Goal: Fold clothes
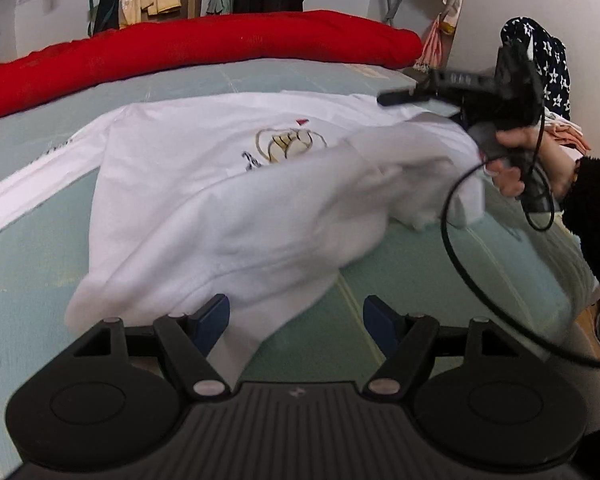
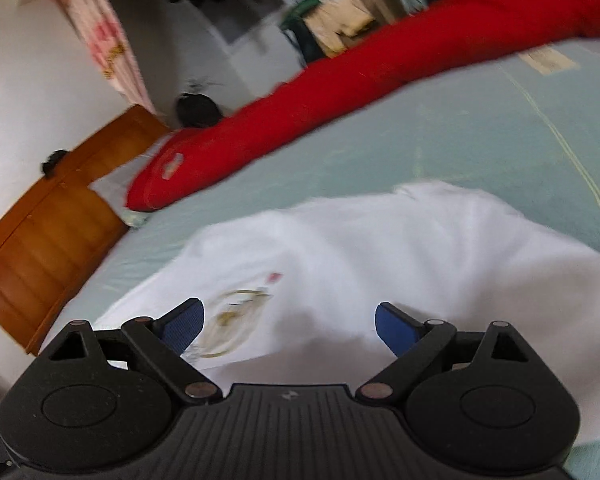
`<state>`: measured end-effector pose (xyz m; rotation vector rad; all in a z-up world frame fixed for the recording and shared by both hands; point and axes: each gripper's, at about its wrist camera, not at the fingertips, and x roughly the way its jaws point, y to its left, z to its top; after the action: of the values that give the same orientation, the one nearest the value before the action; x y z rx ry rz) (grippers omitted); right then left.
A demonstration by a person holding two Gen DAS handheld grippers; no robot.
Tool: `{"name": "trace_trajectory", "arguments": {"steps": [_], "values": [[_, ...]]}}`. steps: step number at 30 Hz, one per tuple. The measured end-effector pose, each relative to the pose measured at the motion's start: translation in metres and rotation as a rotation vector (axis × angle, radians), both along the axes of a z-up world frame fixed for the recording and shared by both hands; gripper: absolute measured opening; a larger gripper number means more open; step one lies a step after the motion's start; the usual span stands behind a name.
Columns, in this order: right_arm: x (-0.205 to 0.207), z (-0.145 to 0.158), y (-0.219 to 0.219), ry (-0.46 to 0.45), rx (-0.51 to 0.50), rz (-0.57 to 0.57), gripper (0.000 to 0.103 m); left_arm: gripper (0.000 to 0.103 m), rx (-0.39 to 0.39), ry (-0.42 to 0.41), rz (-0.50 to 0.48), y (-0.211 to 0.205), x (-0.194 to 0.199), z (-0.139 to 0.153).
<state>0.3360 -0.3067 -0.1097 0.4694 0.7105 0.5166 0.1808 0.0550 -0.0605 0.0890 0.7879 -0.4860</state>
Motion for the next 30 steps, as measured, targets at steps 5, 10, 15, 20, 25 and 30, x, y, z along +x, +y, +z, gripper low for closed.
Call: {"name": "trace_trajectory", "arguments": {"steps": [5, 10, 15, 20, 25, 30], "values": [[-0.002, -0.003, 0.0, -0.015, -0.032, -0.003, 0.095, 0.074, -0.029, 0.014, -0.013, 0.0, 0.015, 0.005], [-0.042, 0.036, -0.005, -0.129, -0.112, 0.035, 0.096, 0.074, -0.065, 0.022, -0.065, 0.0, 0.005, 0.018], [-0.095, 0.071, 0.007, -0.186, -0.109, 0.211, 0.096, 0.078, -0.134, -0.003, -0.111, 0.002, -0.007, 0.034], [-0.119, 0.064, 0.051, -0.156, -0.07, 0.437, 0.09, 0.078, -0.115, -0.012, -0.113, -0.005, 0.005, 0.03], [-0.093, 0.04, 0.074, -0.125, -0.172, 0.431, 0.085, 0.077, -0.098, 0.001, -0.094, -0.004, 0.036, 0.014], [-0.046, 0.022, 0.066, -0.064, -0.14, 0.355, 0.08, 0.077, -0.062, 0.022, -0.064, -0.004, 0.077, -0.002]]}}
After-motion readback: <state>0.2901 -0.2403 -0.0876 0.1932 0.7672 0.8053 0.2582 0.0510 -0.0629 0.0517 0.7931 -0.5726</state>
